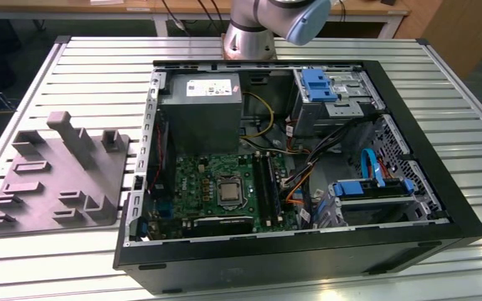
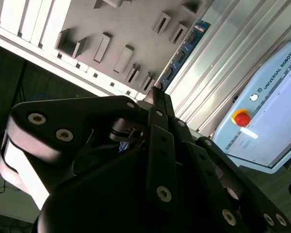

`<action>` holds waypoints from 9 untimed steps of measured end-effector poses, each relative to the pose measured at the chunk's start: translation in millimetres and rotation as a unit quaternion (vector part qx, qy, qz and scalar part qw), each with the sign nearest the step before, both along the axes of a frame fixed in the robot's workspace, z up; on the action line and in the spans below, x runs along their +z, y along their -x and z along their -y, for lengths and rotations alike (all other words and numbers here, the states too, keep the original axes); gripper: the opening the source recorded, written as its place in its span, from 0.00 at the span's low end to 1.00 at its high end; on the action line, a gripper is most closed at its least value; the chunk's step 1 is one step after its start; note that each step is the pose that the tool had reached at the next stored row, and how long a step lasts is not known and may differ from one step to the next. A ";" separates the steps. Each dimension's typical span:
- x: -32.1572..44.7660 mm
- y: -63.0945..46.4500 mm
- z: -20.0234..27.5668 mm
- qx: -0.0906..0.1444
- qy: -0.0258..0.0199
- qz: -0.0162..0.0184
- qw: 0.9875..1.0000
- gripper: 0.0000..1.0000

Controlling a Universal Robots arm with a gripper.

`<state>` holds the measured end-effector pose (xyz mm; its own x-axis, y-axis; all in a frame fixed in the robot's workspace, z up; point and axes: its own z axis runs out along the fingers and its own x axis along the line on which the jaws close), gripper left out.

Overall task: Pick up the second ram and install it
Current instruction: 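Pick up the second ram and move it above second insertion slot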

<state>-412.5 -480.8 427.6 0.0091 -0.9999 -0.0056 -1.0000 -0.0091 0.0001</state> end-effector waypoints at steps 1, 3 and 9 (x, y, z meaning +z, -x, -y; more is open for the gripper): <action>0.0 -2.2 0.0 0.000 0.000 0.000 1.000 0.11; 0.0 -6.5 0.0 0.000 0.000 0.000 1.000 0.11; 0.0 -23.3 0.0 0.000 0.000 0.000 1.000 0.11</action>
<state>-389.2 -480.8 427.6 0.0091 -0.9999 -0.0056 -1.0000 -0.0091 0.0001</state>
